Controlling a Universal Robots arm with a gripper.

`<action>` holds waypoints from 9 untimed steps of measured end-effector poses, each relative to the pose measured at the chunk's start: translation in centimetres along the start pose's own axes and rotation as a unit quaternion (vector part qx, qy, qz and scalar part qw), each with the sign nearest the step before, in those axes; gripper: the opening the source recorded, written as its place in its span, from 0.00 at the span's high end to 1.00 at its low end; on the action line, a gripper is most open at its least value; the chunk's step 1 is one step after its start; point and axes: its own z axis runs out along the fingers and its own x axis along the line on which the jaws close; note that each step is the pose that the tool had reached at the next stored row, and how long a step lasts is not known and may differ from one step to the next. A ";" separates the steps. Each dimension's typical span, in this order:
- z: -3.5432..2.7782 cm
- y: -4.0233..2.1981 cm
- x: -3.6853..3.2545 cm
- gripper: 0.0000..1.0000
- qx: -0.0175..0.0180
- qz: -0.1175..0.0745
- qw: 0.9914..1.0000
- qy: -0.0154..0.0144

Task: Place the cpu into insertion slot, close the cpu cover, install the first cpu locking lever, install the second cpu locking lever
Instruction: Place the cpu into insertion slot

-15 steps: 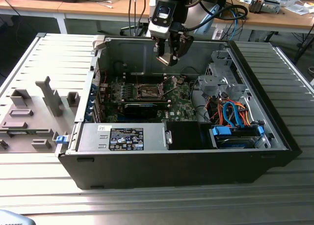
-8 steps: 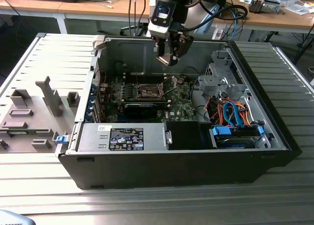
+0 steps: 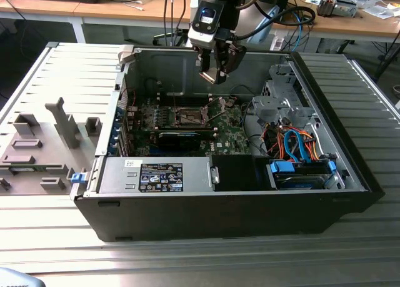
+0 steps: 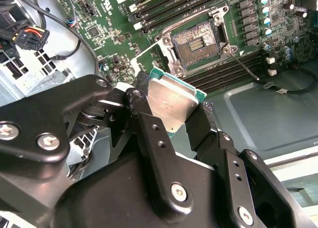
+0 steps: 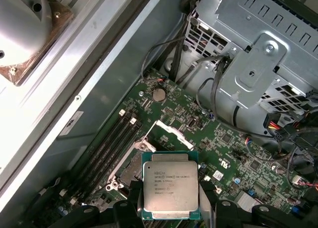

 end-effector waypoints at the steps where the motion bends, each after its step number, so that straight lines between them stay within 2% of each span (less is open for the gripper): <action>1: 0.00 0.00 0.00 0.46 0.000 0.001 1.000 0.000; 9: 0.01 0.00 0.00 0.46 0.000 0.008 1.000 0.000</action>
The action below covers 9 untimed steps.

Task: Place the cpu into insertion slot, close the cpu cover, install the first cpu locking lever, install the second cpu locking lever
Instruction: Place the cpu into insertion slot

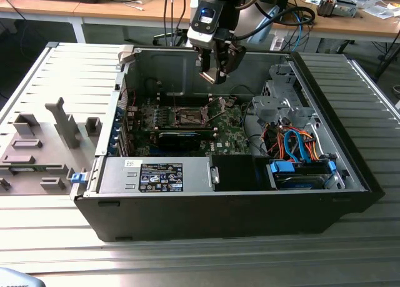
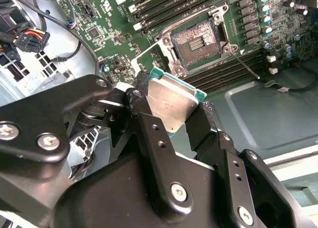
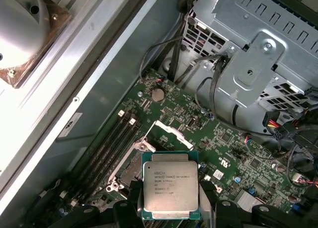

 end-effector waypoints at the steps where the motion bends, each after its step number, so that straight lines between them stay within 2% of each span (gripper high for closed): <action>1: 0.00 0.00 0.00 0.46 0.000 0.001 1.000 0.000; 9: 0.01 0.00 0.00 0.46 0.000 0.009 1.000 0.000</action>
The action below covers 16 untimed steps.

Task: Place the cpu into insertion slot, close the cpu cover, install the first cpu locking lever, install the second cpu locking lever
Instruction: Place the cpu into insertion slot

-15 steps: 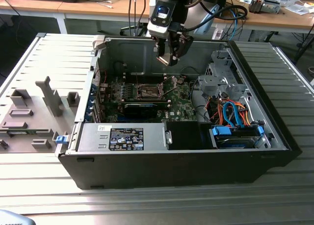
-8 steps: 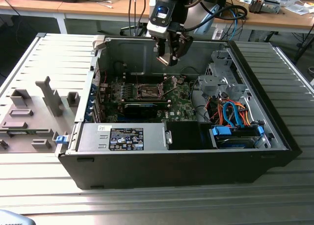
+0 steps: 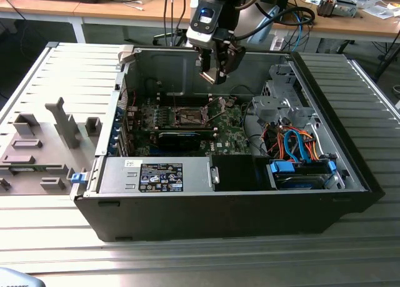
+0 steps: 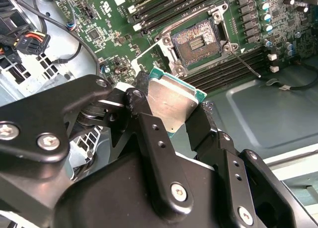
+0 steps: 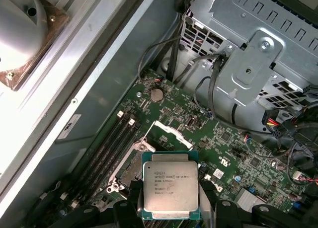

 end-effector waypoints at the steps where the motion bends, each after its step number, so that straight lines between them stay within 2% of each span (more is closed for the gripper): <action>1: 0.00 0.00 0.00 0.46 0.000 0.001 1.000 0.000; 10: 0.01 0.00 0.00 0.46 0.000 0.008 1.000 0.000; 16: 0.04 0.00 0.00 0.46 -0.001 0.033 0.999 -0.002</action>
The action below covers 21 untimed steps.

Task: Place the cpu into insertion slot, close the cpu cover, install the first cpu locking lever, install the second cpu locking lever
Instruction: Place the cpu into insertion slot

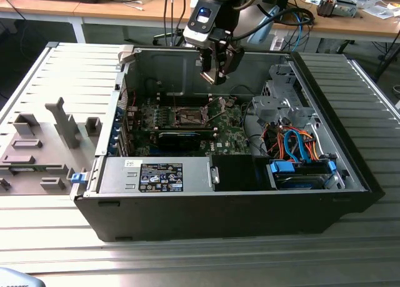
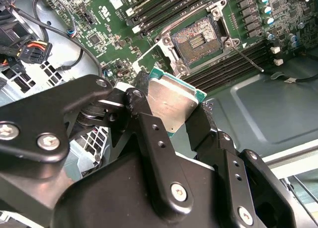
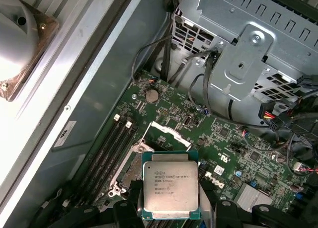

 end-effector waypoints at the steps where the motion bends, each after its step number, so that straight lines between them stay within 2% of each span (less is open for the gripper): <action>1: 0.00 0.00 0.00 0.46 0.000 0.001 1.000 0.000; 21: 0.02 0.00 0.00 0.46 0.000 0.016 1.000 -0.001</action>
